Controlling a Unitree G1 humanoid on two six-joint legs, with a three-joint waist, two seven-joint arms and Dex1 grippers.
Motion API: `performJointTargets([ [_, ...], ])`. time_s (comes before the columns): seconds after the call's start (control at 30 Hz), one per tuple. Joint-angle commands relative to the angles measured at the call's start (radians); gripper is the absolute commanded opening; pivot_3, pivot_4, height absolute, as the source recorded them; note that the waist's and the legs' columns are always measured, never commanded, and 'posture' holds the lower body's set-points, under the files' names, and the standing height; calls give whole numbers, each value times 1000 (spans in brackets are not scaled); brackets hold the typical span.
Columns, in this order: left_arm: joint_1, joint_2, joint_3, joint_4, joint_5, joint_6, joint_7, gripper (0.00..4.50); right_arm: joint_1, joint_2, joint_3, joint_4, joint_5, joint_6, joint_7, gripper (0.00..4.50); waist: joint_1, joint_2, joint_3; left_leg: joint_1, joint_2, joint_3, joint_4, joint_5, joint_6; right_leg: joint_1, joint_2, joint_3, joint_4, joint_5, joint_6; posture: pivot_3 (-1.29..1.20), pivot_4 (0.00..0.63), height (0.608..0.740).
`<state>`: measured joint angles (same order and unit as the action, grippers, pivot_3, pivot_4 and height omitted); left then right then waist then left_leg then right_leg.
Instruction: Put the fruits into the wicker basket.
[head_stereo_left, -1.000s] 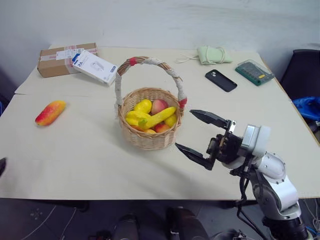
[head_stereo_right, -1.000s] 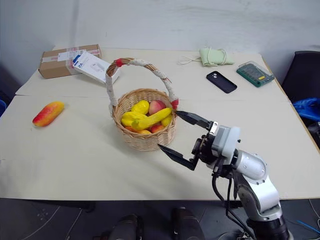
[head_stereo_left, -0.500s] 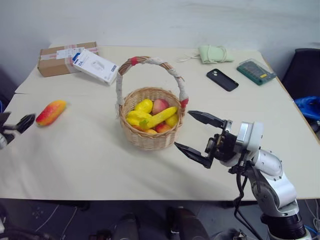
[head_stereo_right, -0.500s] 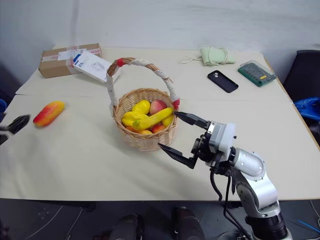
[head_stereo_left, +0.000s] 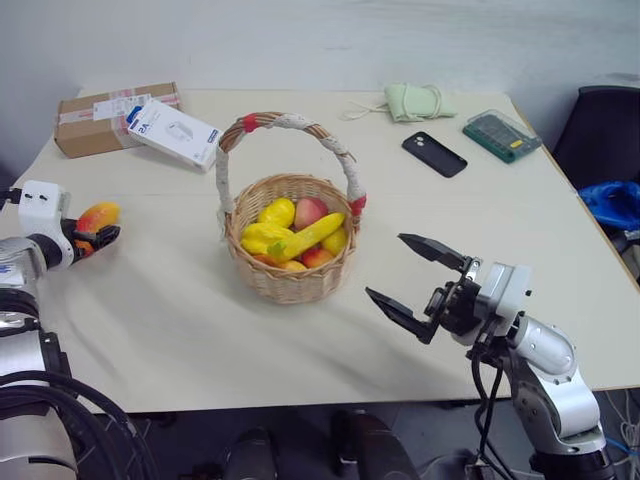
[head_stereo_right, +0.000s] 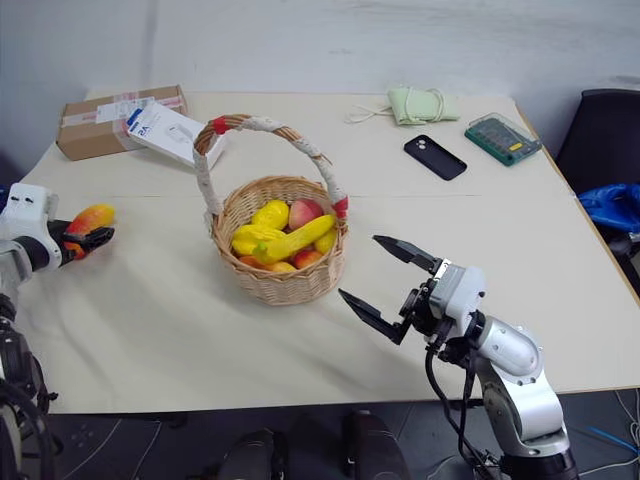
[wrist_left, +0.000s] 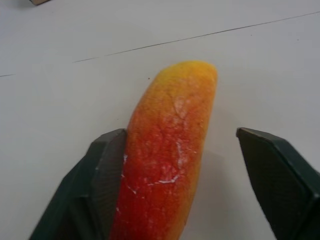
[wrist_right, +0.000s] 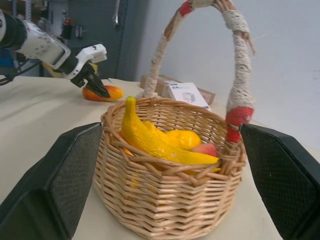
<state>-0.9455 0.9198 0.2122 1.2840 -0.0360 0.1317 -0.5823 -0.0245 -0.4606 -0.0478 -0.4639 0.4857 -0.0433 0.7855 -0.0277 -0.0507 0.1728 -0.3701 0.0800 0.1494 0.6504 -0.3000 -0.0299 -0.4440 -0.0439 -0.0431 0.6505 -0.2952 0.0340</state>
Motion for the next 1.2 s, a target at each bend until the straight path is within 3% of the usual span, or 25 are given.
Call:
performJointTargets([
  [0.03,4,11,7,29,8,22,10,2595,8,-4,-28,-55,9,-16,-16,4500,0,0,0,1,0,0,0,0,0,0,0,0,2,0,-1,0,150,740],
  [0.17,32,39,-27,33,53,4,33,1414,11,-12,-34,-72,19,-2,-23,4500,-2,0,0,2,1,-1,0,2,-3,0,1,0,5,-1,-3,0,150,740],
  [0.23,42,43,-35,33,61,-5,29,1119,9,-16,-35,-75,23,3,-24,4500,-7,0,0,4,1,-1,0,2,-3,0,1,0,6,-1,-3,0,150,740],
  [0.5,45,52,91,10,-66,-102,-98,983,-16,-18,-28,-61,29,18,-25,4500,-5,0,0,4,2,0,1,3,-4,0,2,0,8,-2,-4,0,150,740],
  [0.73,24,101,263,-133,-301,-113,-569,983,-3,-15,-31,-65,30,29,-33,4500,2,-2,0,0,2,-2,3,3,-4,-1,2,-3,7,-2,-5,0,150,740],
  [0.87,136,188,276,-313,-374,25,-793,983,11,-24,-48,-72,37,46,-41,4500,-14,-2,0,0,2,-1,2,2,-4,-1,2,-1,6,-2,-5,0,150,740],
  [0.97,367,246,311,-618,-468,206,-929,983,-21,-42,-63,-53,50,72,-36,4500,-27,2,2,2,2,-2,1,2,-5,-1,2,0,7,-3,-5,0,150,740],
  [1.13,726,234,416,-1253,-671,534,-909,983,-85,-78,-101,9,71,96,-10,4500,-25,0,3,2,7,-5,2,3,-4,-1,1,9,9,-3,-6,0,150,740],
  [1.2,767,191,402,-1430,-741,595,-833,983,-97,-80,-103,22,71,98,-4,4500,-15,0,3,3,5,-6,2,4,-3,0,-1,10,9,-3,-6,0,150,740],
])
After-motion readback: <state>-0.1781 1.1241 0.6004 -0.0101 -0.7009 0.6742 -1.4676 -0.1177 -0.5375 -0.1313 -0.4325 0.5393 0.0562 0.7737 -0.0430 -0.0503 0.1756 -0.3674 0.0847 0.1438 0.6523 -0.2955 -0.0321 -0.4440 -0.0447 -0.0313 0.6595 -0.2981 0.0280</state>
